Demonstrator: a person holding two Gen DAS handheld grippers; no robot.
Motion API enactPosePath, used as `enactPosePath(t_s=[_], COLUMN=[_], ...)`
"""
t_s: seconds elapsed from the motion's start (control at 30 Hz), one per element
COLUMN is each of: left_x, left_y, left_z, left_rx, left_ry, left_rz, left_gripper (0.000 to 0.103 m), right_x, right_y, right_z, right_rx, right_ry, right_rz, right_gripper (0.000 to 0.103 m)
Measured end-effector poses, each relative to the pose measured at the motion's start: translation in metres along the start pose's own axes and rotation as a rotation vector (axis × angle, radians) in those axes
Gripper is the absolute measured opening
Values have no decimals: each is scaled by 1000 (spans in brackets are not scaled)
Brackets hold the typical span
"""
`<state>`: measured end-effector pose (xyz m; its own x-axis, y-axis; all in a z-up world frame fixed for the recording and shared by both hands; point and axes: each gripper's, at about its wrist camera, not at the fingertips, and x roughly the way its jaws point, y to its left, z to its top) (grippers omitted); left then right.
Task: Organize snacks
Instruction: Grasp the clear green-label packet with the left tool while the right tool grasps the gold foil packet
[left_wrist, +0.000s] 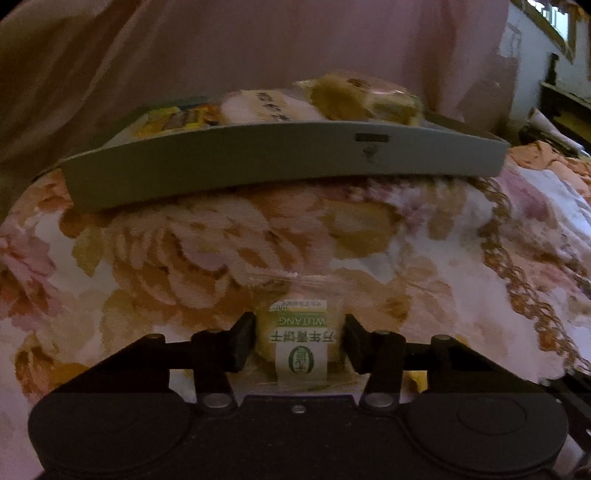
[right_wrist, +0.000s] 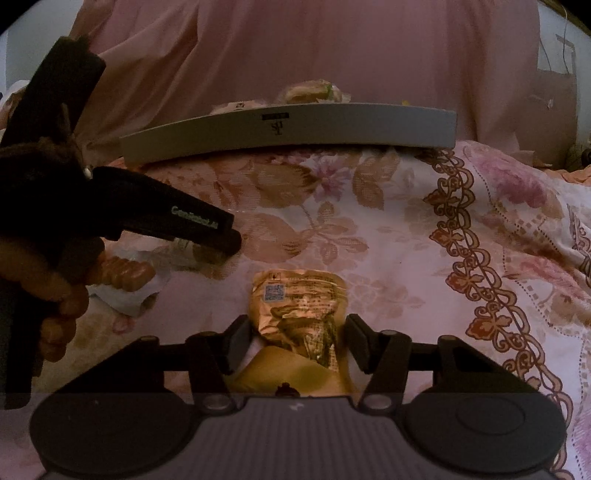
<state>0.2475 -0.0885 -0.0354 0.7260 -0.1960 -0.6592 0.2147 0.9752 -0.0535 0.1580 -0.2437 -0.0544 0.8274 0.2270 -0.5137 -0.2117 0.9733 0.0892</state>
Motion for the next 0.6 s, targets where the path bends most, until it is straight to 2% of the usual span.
enactPosePath(t_s=[0.27,0.6], left_x=[-23,-61], left_y=[-12,-3], left_z=[-22,-60], left_rx=[28,-26], left_ry=[50,89], left_rz=[-38,-56], left_gripper=[52,52], right_x=[-4,-23], right_y=[-1,-1], right_z=[0,-9], right_rx=[-8,4], right_ry=[44,89], right_rz=[-7,-9], right_gripper=[60,62])
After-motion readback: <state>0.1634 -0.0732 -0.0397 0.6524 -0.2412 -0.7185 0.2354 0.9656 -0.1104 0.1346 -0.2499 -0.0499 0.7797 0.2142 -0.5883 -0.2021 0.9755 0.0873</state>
